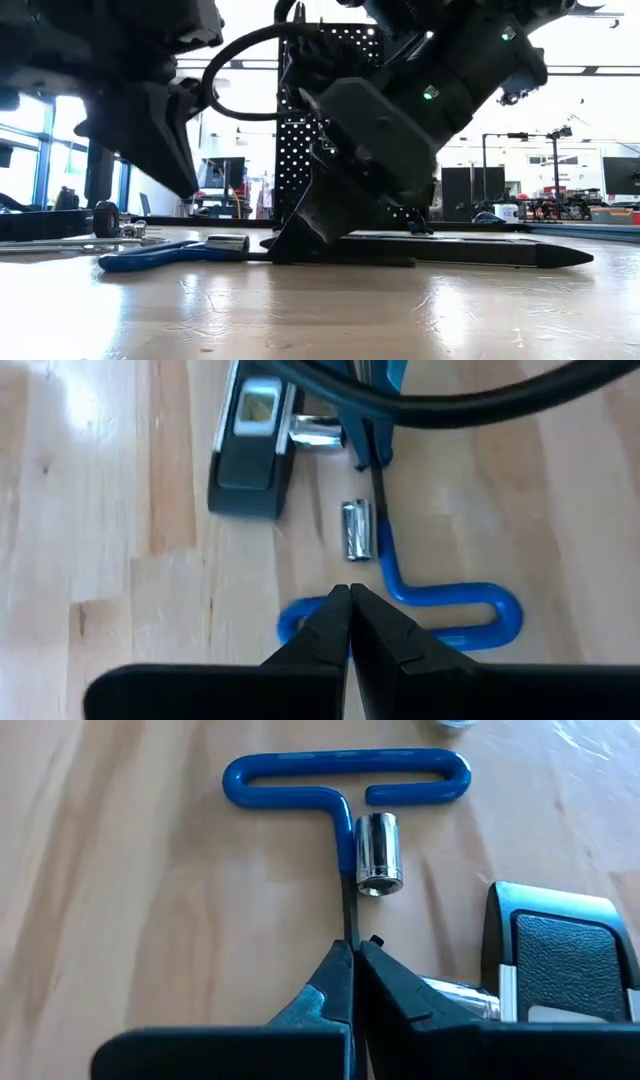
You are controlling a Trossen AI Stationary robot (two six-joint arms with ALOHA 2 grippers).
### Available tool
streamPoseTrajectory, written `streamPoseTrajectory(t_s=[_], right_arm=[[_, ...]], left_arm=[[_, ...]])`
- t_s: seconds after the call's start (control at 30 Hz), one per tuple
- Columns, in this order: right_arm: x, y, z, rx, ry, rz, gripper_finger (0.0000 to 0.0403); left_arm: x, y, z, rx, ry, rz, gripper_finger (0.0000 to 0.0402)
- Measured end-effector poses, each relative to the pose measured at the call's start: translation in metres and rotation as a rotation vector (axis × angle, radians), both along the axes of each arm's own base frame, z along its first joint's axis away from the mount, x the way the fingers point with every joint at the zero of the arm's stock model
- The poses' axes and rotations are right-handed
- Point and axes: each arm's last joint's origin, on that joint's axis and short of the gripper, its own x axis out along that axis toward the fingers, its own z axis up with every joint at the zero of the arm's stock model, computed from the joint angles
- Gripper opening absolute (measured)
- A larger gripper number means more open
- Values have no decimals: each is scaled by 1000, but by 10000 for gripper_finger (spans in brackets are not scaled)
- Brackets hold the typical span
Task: Hang tools onto peg board
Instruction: Put the pick tool into the top black bin on the peg board
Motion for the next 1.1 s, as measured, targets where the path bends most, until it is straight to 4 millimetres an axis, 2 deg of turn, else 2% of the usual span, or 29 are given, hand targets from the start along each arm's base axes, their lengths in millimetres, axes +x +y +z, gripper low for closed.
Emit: streamPoseTrajectory(t_s=[0.3, 0.77, 1.1], right_arm=[[1, -9, 0, 77, -32, -227, 0], [-6, -19, -4, 89, -98, -601, 0], [-7, -22, -5, 170, -110, -714, 0]], left_arm=[[-2, 4, -1, 76, -15, 74, 3], [-3, 4, -1, 82, 13, 25, 3], [-3, 3, -2, 86, 26, -4, 3]])
